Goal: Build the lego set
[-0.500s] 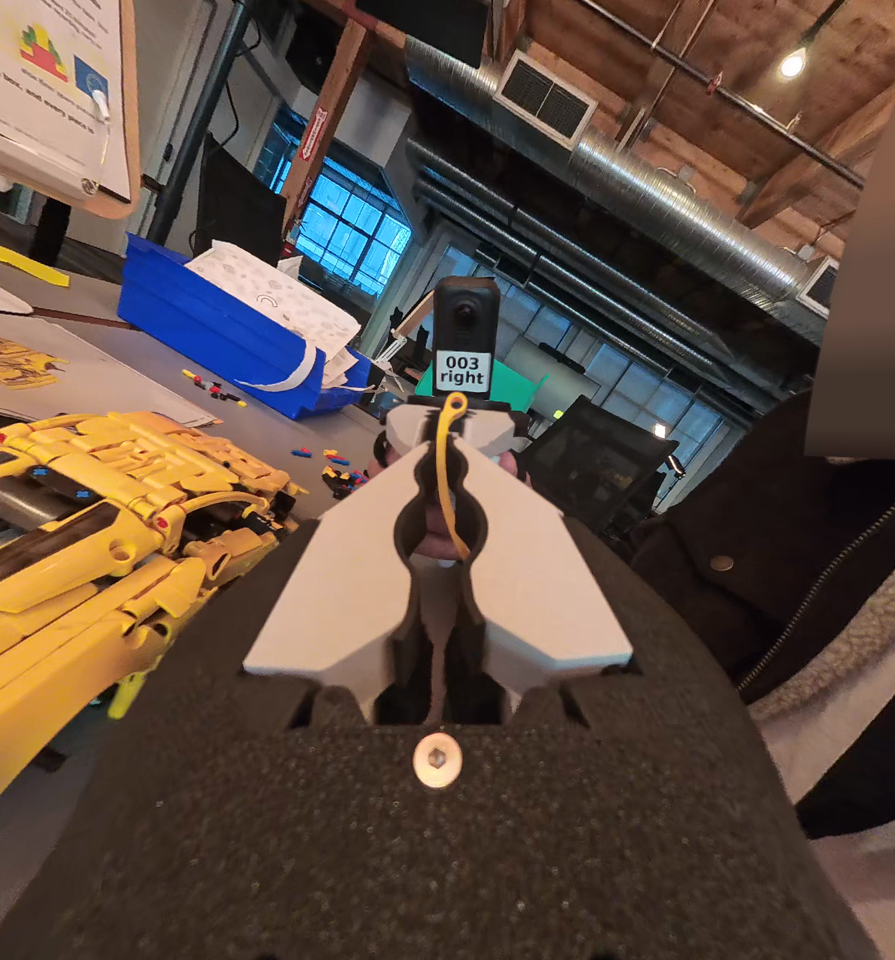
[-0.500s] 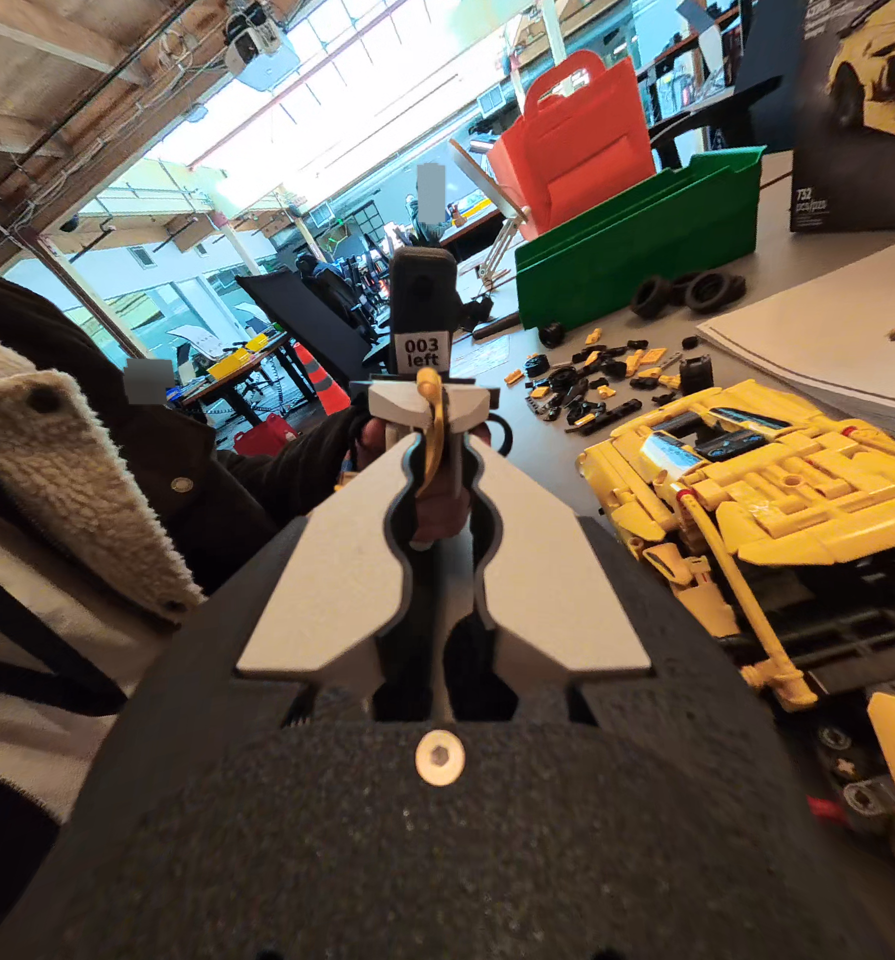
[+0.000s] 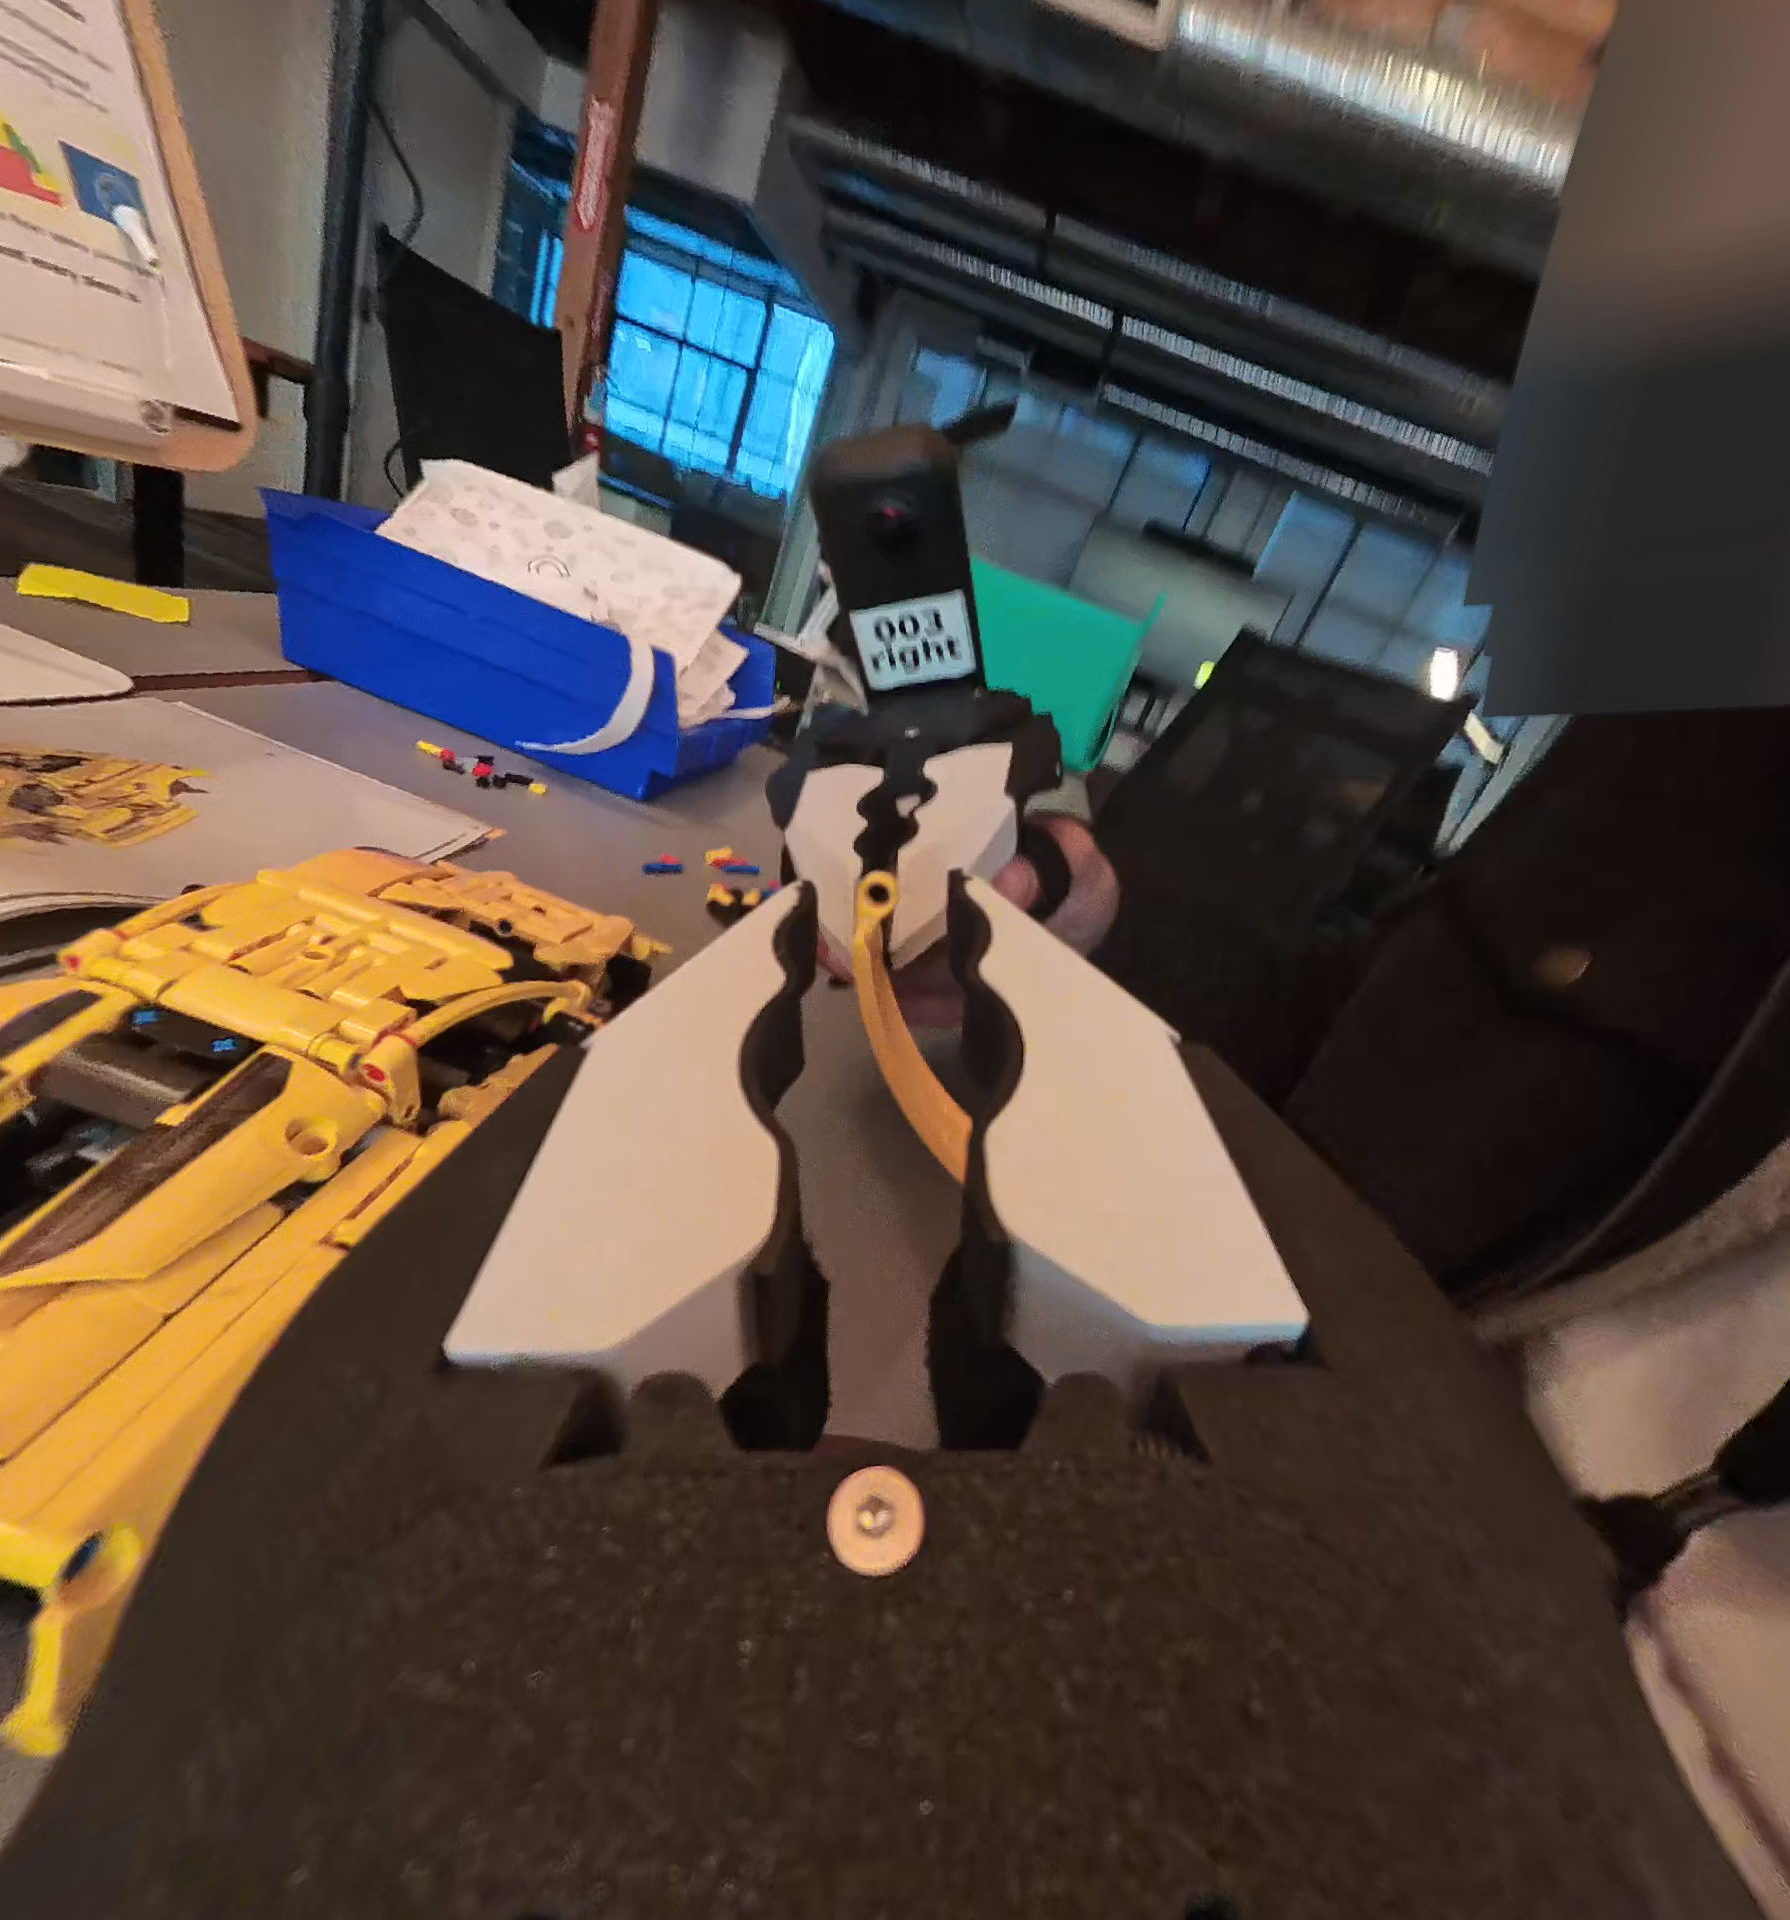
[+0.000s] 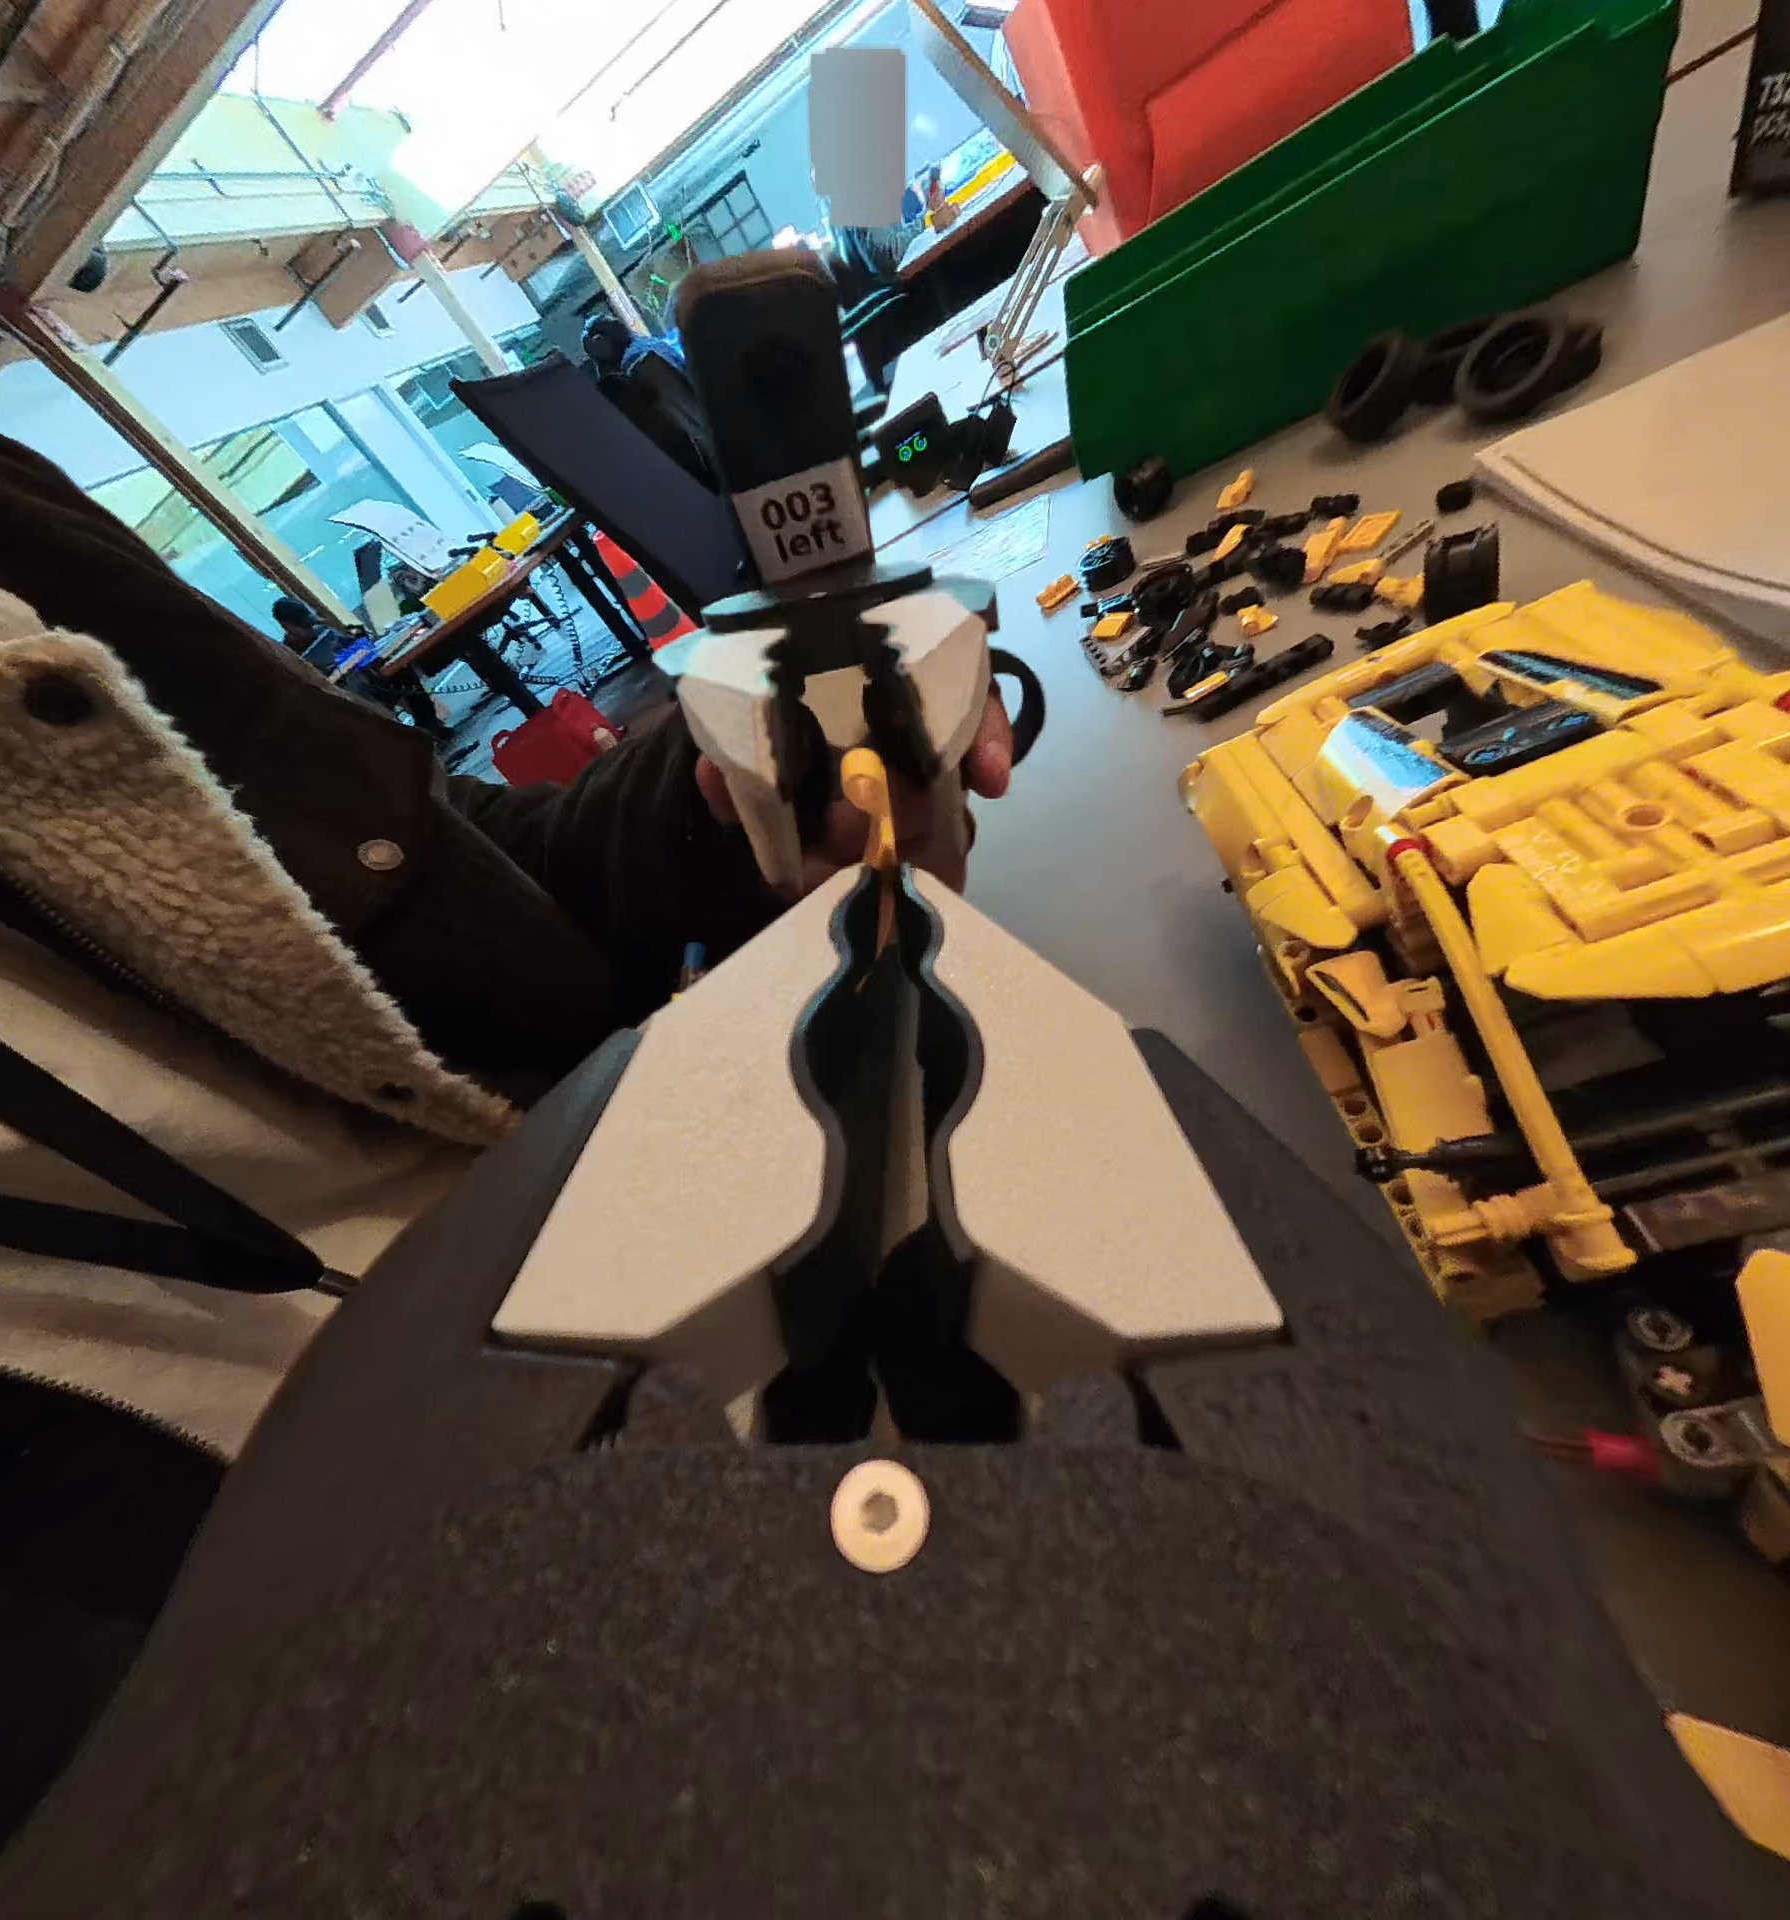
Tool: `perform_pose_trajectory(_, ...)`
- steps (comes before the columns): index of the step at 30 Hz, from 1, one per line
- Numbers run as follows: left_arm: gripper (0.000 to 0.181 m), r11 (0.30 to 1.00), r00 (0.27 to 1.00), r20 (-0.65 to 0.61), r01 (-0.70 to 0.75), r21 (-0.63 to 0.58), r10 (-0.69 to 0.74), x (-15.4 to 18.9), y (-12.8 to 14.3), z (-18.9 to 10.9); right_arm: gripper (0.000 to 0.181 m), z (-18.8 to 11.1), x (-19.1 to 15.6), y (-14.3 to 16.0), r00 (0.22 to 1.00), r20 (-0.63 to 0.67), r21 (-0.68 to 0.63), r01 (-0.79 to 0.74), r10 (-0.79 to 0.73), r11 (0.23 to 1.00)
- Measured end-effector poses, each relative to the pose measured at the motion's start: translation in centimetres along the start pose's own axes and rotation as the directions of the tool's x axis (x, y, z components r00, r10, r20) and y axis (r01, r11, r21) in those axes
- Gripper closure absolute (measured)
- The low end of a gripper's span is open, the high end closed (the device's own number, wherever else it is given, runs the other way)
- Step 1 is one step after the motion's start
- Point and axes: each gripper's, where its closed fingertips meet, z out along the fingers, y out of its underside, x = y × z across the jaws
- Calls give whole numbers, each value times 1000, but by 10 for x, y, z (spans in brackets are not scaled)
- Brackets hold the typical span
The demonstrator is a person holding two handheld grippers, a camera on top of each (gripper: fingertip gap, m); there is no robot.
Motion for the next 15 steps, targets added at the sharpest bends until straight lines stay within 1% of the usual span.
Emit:
perform_pose_trajectory(3,160,984,992,24,-122,-128,126,-4,15,-3,180,0,0,5,1000,4,-30,-7,7,1000)
perform_pose_trajectory(4,160,980,989,30,-138,-144,143,-5,17,-4,180,2,0,7,1000,5,-42,-12,13,999)
perform_pose_trajectory(7,163,979,989,11,-147,-143,150,-2,16,-5,180,5,0,14,1000,8,-78,-15,16,997)
perform_pose_trajectory(9,167,972,987,-2,-158,-173,160,0,22,-4,180,6,-1,15,1000,10,-85,-10,11,996)
perform_pose_trajectory(11,174,971,986,-8,-167,-174,168,1,22,-4,180,6,0,16,1000,5,-95,-12,12,995)
perform_pose_trajectory(15,174,968,985,-11,-169,-185,170,2,24,-4,180,6,1,19,1000,4,-114,-16,16,993)
